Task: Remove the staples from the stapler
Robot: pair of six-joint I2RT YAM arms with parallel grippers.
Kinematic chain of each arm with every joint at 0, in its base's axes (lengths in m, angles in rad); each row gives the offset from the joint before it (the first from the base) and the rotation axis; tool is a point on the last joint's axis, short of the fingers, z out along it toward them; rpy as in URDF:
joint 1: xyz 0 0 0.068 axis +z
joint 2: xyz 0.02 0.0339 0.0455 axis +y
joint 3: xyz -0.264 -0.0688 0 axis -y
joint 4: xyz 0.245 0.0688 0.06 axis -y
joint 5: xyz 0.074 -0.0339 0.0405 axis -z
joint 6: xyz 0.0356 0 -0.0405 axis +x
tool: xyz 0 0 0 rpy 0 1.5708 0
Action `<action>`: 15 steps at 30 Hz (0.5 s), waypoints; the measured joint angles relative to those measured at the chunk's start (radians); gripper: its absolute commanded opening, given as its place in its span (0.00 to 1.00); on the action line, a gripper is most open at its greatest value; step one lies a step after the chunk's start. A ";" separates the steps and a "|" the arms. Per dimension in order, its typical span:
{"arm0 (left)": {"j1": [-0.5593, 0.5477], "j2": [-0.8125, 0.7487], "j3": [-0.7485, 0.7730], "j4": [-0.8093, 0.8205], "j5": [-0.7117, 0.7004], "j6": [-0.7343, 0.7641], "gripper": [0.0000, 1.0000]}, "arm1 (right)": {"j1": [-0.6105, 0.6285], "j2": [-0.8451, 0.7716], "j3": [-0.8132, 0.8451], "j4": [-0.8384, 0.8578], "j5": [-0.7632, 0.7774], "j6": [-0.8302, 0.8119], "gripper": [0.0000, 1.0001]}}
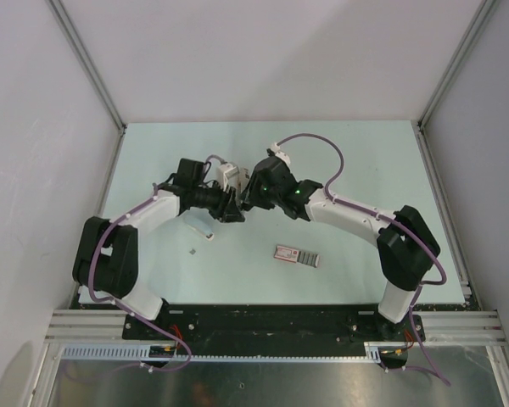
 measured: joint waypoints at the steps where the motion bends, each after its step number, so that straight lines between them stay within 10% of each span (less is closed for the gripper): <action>1: 0.005 -0.003 0.000 -0.002 0.010 0.000 0.30 | 0.000 0.000 -0.002 0.003 0.001 0.002 0.00; 6: 0.042 -0.009 0.001 0.003 0.014 -0.004 0.04 | 0.001 -0.014 -0.011 0.014 -0.014 0.018 0.00; 15: 0.074 -0.032 0.000 -0.003 0.000 -0.001 0.00 | 0.005 -0.042 -0.012 0.009 -0.039 -0.013 0.00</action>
